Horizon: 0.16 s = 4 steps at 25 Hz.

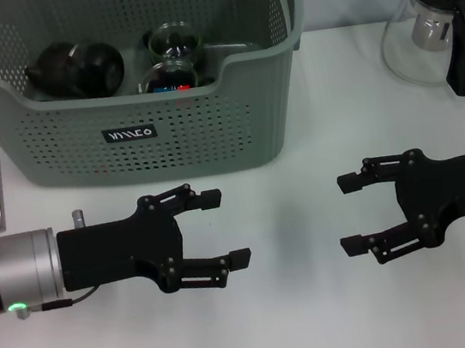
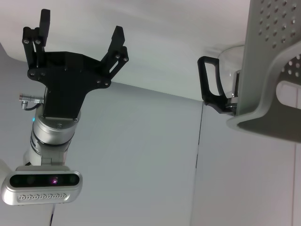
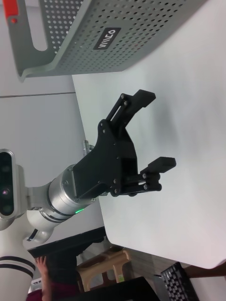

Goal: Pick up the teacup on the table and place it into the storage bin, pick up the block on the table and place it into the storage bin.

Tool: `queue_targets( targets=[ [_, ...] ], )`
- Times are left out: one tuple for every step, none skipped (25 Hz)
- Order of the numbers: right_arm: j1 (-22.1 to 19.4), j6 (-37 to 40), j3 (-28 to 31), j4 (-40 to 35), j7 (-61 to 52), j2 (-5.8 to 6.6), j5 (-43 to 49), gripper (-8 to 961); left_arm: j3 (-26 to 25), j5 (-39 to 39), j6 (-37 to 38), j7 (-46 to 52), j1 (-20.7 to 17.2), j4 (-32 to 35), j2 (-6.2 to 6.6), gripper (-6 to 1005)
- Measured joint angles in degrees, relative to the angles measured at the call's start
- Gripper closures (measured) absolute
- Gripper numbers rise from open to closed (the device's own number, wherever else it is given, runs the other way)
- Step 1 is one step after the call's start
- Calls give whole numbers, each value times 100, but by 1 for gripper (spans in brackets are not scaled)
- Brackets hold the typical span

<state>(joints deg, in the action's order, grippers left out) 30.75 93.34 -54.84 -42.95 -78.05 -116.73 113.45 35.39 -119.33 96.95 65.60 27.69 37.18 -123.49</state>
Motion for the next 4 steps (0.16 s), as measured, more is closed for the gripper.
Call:
queue_targets(
  targets=[
    [6,0,0,0,0,1,4,15,0,0,0,1,0,0,0,66],
    [7,0,0,0,0,1,4,15,0,0,-1,1,0,0,0,66],
    [9,0,0,1,0,1,5,15,0,0,-1,1,0,0,0,66],
    [9,0,1,0,0,1,5,15,1,0,-1,2,0,0,0,66]
  ],
)
